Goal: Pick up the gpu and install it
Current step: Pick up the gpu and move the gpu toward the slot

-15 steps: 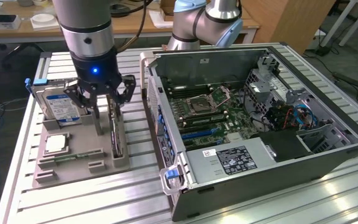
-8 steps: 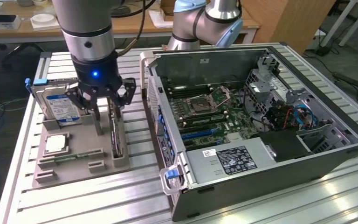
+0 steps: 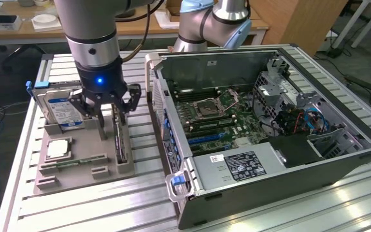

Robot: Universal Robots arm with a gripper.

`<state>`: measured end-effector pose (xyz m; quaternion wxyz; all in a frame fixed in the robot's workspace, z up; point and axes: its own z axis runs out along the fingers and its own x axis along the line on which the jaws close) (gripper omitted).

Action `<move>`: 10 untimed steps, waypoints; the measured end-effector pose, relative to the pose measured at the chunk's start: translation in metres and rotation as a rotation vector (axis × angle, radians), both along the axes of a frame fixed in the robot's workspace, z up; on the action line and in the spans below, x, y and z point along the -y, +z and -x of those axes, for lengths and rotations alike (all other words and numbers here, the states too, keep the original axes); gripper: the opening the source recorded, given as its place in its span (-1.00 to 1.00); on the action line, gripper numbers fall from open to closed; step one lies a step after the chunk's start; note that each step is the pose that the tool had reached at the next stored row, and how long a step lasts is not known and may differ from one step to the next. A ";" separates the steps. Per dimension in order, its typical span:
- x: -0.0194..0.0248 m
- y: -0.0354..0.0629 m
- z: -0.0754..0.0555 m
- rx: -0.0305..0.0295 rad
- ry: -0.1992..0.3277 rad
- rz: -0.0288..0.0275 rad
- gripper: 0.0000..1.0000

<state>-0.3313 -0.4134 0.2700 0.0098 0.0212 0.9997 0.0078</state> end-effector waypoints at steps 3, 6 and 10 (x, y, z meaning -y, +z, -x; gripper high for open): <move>0.0000 -0.0023 0.000 -0.0001 0.000 0.0000 0.06; 0.0001 -0.0045 0.000 -0.0001 0.000 0.0002 0.06; 0.0014 -0.0075 -0.004 -0.0002 0.000 0.0004 0.06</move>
